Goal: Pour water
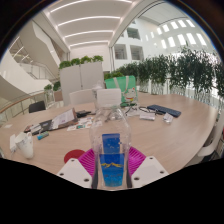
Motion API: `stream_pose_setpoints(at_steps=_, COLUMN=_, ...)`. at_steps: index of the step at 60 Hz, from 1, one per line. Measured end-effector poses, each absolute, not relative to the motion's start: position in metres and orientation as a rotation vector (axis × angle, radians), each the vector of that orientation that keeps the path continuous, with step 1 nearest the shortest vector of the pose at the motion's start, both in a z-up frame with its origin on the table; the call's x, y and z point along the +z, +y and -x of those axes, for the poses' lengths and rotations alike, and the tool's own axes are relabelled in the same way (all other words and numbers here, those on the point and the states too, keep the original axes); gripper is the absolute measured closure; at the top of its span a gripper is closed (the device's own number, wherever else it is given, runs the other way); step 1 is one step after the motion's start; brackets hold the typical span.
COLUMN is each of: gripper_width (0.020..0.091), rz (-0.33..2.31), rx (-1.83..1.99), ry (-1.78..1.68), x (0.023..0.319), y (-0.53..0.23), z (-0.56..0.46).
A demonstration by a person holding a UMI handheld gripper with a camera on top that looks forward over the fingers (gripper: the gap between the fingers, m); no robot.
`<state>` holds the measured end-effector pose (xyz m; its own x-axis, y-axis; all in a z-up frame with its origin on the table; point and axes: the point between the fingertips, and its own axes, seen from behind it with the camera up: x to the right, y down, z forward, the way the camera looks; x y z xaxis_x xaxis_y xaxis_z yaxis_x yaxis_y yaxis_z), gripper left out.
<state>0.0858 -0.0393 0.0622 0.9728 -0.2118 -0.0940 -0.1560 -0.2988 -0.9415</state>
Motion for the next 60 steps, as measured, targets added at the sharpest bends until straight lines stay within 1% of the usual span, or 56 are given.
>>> stream_pose_setpoints(at_steps=6, gripper_width=0.0720, rz=1.910, rx=-0.167, ry=0.112, x=0.088, y=-0.037, z=-0.073)
stream_pose_setpoints(at_steps=9, gripper_width=0.0732, rz=1.915, rx=-0.244, ry=0.009, x=0.106, y=-0.033, z=-0.061)
stream_pose_setpoints(at_steps=11, gripper_width=0.0732, rz=1.918, rx=-0.287, ry=-0.074, x=0.125, y=-0.028, z=-0.061)
stream_pose_setpoints(at_steps=12, gripper_width=0.0732, rz=1.907, rx=-0.327, ry=-0.108, x=0.123, y=-0.023, z=-0.047)
stream_pose_setpoints(at_steps=15, gripper_width=0.0732, rz=1.880, rx=-0.427, ry=-0.233, x=0.147, y=-0.015, z=-0.026)
stream_pose_setpoints(at_steps=16, gripper_width=0.0732, rz=1.873, rx=-0.452, ry=-0.282, x=0.163, y=-0.014, z=-0.024)
stream_pose_setpoints(at_steps=19, gripper_width=0.0734, rz=1.851, rx=-0.554, ry=-0.425, x=0.186, y=-0.005, z=-0.004)
stream_pose_setpoints(at_steps=20, gripper_width=0.0733, rz=1.839, rx=-0.606, ry=-0.476, x=0.190, y=-0.001, z=0.005)
stream_pose_setpoints(at_steps=21, gripper_width=0.0734, rz=1.817, rx=-0.638, ry=-0.519, x=0.184, y=0.007, z=0.011)
stream_pose_setpoints(at_steps=22, gripper_width=0.0734, rz=1.797, rx=-0.694, ry=-0.572, x=0.189, y=0.010, z=0.020)
stream_pose_setpoints(at_steps=23, gripper_width=0.0735, rz=1.779, rx=-0.772, ry=-0.639, x=0.201, y=0.011, z=0.031)
stream_pose_setpoints(at_steps=24, gripper_width=0.0733, rz=1.755, rx=-0.833, ry=-0.700, x=0.204, y=0.015, z=0.038)
stream_pose_setpoints(at_steps=28, gripper_width=0.0736, rz=1.653, rx=-1.069, ry=-0.960, x=0.208, y=0.029, z=0.069)
stream_pose_setpoints(at_steps=29, gripper_width=0.0737, rz=1.627, rx=-1.105, ry=-1.025, x=0.214, y=0.028, z=0.072)
stream_pose_setpoints(at_steps=30, gripper_width=0.0734, rz=1.595, rx=-1.148, ry=-1.063, x=0.204, y=0.038, z=0.079)
stream_pose_setpoints(at_steps=33, gripper_width=0.0735, rz=1.525, rx=-1.279, ry=-1.210, x=0.197, y=0.046, z=0.097)
stream_pose_setpoints(at_steps=35, gripper_width=0.0732, rz=1.476, rx=-1.359, ry=-1.300, x=0.194, y=0.051, z=0.107)
stream_pose_setpoints(at_steps=36, gripper_width=0.0733, rz=1.452, rx=-1.395, ry=-1.348, x=0.198, y=0.050, z=0.110)
stream_pose_setpoints(at_steps=41, gripper_width=0.0727, rz=1.339, rx=-1.539, ry=-1.529, x=0.189, y=0.064, z=0.126)
stream_pose_setpoints(at_steps=54, gripper_width=0.0731, rz=1.085, rx=-1.780, ry=-1.828, x=0.197, y=0.080, z=0.160)
stream_pose_setpoints(at_steps=60, gripper_width=0.0733, rz=1.056, rx=-1.810, ry=-1.877, x=0.199, y=0.083, z=0.168)
